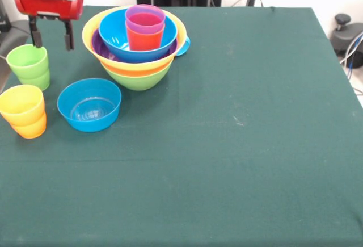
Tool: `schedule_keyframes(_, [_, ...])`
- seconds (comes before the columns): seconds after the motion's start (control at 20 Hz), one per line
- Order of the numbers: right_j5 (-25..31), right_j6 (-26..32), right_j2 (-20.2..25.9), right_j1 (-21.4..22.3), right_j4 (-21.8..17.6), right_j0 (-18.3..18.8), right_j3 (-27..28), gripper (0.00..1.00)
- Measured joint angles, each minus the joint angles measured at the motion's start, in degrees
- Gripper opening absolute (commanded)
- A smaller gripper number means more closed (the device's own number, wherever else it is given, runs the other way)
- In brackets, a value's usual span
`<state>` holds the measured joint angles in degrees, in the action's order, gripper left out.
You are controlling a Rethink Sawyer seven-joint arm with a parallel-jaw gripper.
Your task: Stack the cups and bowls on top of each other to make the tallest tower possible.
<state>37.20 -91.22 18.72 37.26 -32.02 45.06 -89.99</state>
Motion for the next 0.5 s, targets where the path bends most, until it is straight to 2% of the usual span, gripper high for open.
schedule_keyframes(0.5, [0.0,0.0,0.1,-0.7,-0.1,0.8,0.0,1.00])
